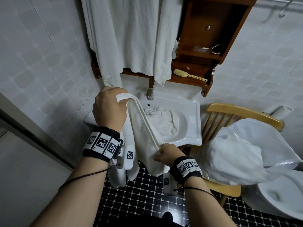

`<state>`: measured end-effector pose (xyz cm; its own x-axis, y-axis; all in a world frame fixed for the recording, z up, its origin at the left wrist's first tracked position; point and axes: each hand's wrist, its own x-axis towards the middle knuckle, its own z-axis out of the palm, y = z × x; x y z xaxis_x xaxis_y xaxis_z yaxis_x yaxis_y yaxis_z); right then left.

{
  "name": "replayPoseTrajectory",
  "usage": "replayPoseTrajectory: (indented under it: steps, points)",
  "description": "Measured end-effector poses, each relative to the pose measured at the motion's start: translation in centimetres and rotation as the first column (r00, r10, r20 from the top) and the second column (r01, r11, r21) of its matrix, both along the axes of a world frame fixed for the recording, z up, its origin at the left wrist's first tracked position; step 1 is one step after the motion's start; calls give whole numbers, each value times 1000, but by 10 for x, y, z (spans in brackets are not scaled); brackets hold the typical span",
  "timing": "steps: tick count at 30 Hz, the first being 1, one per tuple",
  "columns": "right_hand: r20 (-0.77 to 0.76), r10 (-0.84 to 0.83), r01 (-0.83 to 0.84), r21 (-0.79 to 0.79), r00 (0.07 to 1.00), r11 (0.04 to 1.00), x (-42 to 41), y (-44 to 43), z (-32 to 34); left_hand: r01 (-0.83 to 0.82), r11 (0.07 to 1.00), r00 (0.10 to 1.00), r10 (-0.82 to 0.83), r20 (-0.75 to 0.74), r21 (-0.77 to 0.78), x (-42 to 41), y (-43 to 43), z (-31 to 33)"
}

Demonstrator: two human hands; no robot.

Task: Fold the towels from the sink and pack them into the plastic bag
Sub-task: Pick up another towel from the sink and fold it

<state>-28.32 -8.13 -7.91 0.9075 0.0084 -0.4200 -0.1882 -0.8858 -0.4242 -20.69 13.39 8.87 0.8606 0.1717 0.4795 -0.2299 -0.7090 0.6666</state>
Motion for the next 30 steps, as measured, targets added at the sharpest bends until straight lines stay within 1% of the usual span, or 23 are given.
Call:
replayPoseTrajectory:
  steps: [2, 4, 8, 13, 15, 17, 19, 21, 23, 26, 28, 30]
  points:
    - [103, -64, 64, 7, 993, 998, -2, 0, -5, -13, 1000, 1000, 12, -3, -1, -1, 0, 1]
    - [183, -139, 124, 88, 973, 988, -5, -2, -10, -30, 1000, 1000, 30, -6, 0, 0, 2, 2]
    - [282, -279, 204, 267, 918, 942, -11, -5, -14, -50, 999, 999, 50, -6, 0, 0, 4, 2]
    - [373, -367, 237, 350, 852, 906, -7, -5, -23, -47, 999, 999, 47, -4, -16, 1, 1, 0]
    - [409, -350, 215, 340, 843, 916, -5, -7, -31, -36, 999, 999, 37, 6, -24, 2, 2, 0]
    - [428, -291, 164, 308, 856, 937, -4, -8, -38, -24, 999, 1000, 24, 6, -27, 3, 2, -1]
    - [410, -237, 128, 275, 881, 953, -4, -8, -42, -14, 1000, 1000, 14, 6, -25, 4, 1, -1]
    - [392, -233, 130, 272, 890, 953, -5, -6, -43, -3, 999, 1000, 3, 3, -32, 5, 0, -2]
    - [423, -270, 152, 292, 865, 944, -8, -4, -41, 16, 999, 1000, -16, 3, -35, 7, 0, -3]
    - [479, -361, 213, 336, 800, 917, -8, -3, -34, 79, 996, 997, -79, 14, -30, 9, -1, -3]
    - [477, -409, 269, 335, 778, 903, -5, -5, -31, 104, 994, 994, -104, 18, -30, 11, -2, -4]
    - [523, -436, 319, 302, 733, 898, -4, -6, -33, 121, 992, 992, -120, 28, -38, 12, -4, -4]
